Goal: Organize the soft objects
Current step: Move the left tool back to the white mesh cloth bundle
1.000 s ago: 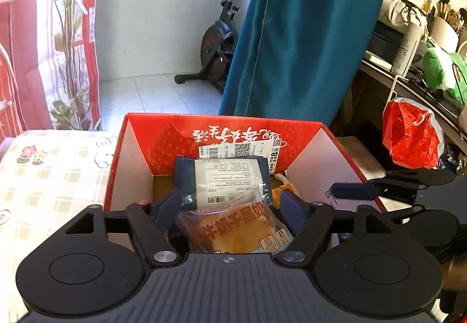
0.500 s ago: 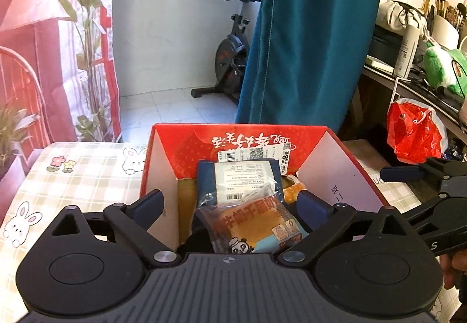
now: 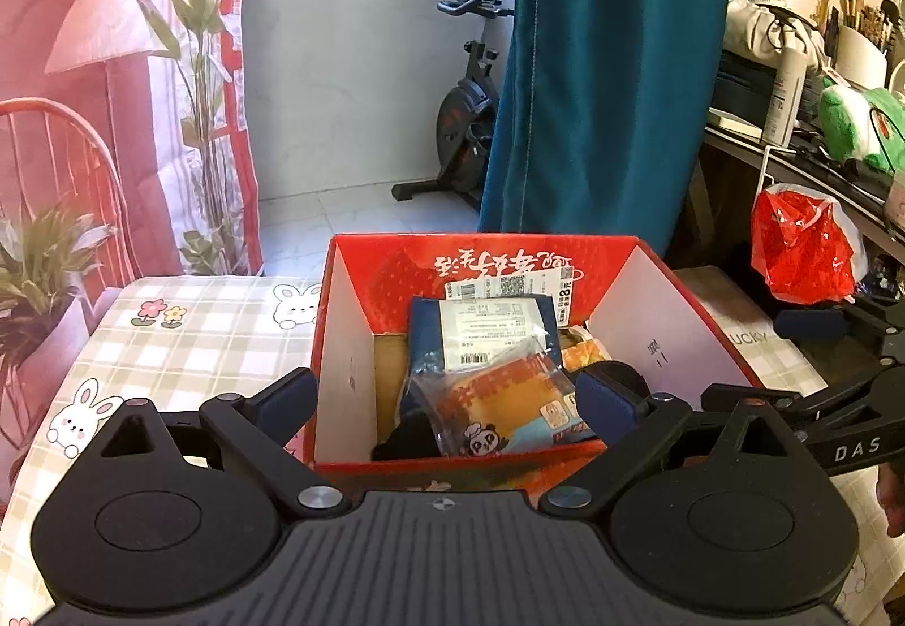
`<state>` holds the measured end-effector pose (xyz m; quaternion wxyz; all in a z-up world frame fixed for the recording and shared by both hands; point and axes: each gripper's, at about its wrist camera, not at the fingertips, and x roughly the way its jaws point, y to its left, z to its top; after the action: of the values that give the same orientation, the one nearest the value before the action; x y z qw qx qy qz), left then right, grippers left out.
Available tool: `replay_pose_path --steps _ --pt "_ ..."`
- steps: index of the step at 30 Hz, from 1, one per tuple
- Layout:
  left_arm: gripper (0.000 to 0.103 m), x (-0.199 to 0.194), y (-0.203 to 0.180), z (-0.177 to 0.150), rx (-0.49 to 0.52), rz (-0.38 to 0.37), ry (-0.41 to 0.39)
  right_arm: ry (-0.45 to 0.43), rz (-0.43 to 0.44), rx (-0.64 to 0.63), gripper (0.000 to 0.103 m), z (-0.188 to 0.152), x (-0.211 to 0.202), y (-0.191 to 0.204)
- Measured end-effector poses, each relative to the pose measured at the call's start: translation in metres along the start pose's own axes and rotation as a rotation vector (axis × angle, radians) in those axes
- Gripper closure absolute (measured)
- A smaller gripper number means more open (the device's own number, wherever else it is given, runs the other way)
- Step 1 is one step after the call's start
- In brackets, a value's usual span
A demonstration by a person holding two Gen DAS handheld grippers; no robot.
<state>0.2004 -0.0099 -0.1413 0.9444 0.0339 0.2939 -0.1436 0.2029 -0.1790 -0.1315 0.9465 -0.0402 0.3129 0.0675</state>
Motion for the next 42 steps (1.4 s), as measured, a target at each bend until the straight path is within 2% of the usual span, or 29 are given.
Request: replay_pose_path --steps 18,29,34,36,40,42 --pt "0.004 -0.026 0.003 -0.044 -0.011 -0.004 0.028 -0.066 0.015 0.006 0.000 -0.042 -0.038 -0.002" --pt "0.007 -0.029 0.001 -0.080 -0.033 -0.053 0.098 -0.015 0.039 -0.009 0.001 -0.085 -0.041 0.011" --pt "0.014 -0.023 0.002 -0.093 -0.062 -0.082 0.137 0.033 0.069 -0.015 0.008 -0.102 -0.038 0.019" --pt "0.015 -0.023 0.002 -0.097 -0.069 -0.093 0.145 0.050 0.079 -0.008 0.014 -0.107 -0.037 0.020" --pt "0.017 -0.023 0.001 -0.105 -0.075 -0.107 0.165 0.071 0.096 0.015 0.017 -0.117 -0.038 0.022" --pt "0.021 -0.021 0.004 -0.108 -0.086 -0.110 0.175 0.081 0.110 0.027 0.025 -0.120 -0.039 0.022"
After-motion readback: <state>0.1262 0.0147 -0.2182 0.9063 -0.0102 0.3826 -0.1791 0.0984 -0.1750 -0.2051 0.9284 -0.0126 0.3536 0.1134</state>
